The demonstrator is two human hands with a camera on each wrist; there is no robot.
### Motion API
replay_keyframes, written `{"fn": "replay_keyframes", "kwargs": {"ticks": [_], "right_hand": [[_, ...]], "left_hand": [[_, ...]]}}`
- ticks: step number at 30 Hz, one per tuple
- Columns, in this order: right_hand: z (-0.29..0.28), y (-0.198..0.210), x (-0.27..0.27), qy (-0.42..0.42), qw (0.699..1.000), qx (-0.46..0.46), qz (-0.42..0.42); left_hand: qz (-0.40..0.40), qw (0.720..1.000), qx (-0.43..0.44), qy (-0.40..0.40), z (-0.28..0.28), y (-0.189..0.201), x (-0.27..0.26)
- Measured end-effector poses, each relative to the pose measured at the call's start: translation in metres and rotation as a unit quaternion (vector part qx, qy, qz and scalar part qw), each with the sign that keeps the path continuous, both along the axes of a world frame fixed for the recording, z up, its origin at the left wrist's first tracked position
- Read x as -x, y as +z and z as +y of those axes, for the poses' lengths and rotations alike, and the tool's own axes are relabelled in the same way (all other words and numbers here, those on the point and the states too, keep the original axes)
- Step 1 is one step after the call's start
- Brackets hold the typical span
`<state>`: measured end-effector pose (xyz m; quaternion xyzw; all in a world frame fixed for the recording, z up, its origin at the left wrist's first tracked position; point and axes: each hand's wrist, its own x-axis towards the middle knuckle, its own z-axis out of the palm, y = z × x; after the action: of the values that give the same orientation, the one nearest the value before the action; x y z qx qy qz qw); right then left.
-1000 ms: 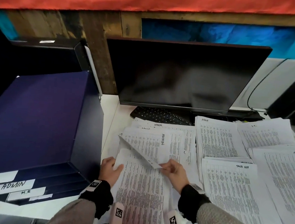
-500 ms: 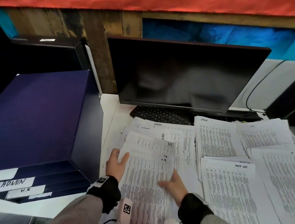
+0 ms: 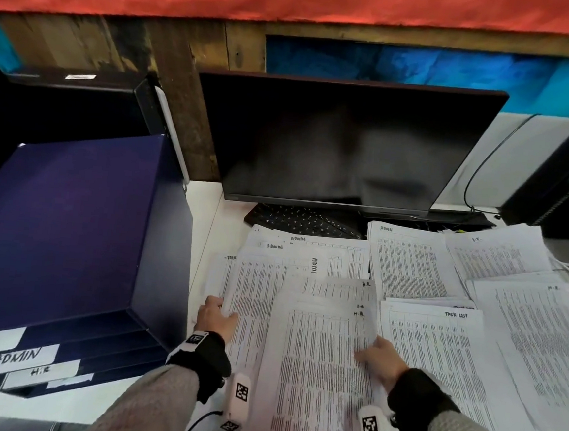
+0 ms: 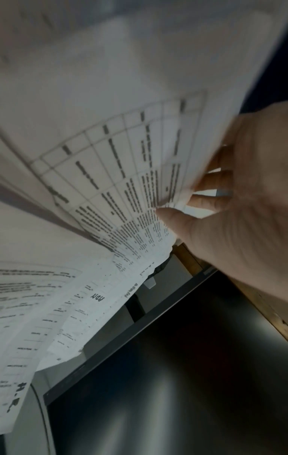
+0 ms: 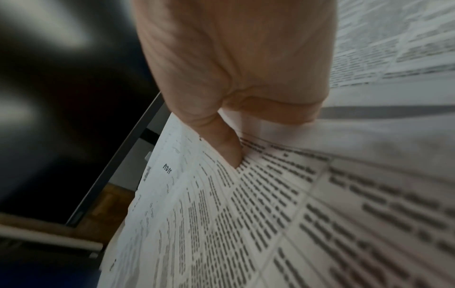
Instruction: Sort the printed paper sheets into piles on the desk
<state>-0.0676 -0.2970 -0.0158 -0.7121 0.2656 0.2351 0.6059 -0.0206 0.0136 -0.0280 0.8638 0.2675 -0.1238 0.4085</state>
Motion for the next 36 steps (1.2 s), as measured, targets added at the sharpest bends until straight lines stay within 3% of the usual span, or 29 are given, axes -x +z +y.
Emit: {"fn": "replay_keyframes", "kwargs": {"ticks": [4, 7, 9, 12, 14, 17, 20, 25, 31, 36], "right_hand": [[-0.015, -0.009, 0.000, -0.116, 0.992, -0.042, -0.002], [-0.030, -0.011, -0.005, -0.170, 0.984, -0.051, -0.006], [-0.033, -0.007, -0.005, -0.178, 0.983, -0.051, -0.002], [-0.030, -0.002, -0.003, -0.160, 0.986, -0.036, 0.002], [-0.026, -0.003, -0.001, -0.143, 0.989, -0.024, 0.002], [-0.015, 0.002, 0.005, -0.106, 0.994, -0.001, -0.002], [-0.008, 0.005, 0.007, -0.084, 0.996, 0.009, -0.016], [0.000, 0.013, 0.010, 0.016, 1.000, 0.011, -0.011], [0.009, 0.019, 0.016, 0.097, 0.994, 0.040, -0.034], [0.014, 0.012, 0.020, 0.131, 0.989, 0.050, -0.043]], "left_hand": [[-0.146, 0.985, 0.002, -0.096, -0.017, 0.016, 0.011], [-0.271, 0.938, -0.052, -0.209, -0.035, 0.025, 0.023], [-0.307, 0.912, -0.074, -0.263, -0.040, 0.020, 0.027], [-0.308, 0.903, -0.080, -0.288, -0.040, 0.012, 0.031], [-0.281, 0.918, -0.061, -0.271, -0.036, 0.011, 0.032], [-0.189, 0.967, -0.019, -0.168, -0.023, 0.013, 0.030], [-0.150, 0.984, 0.001, -0.092, -0.007, 0.013, 0.027], [-0.138, 0.989, 0.044, -0.023, 0.006, 0.014, 0.024], [-0.132, 0.988, 0.073, -0.005, 0.010, 0.008, 0.019], [-0.195, 0.974, 0.113, 0.031, 0.006, 0.026, 0.012]]}}
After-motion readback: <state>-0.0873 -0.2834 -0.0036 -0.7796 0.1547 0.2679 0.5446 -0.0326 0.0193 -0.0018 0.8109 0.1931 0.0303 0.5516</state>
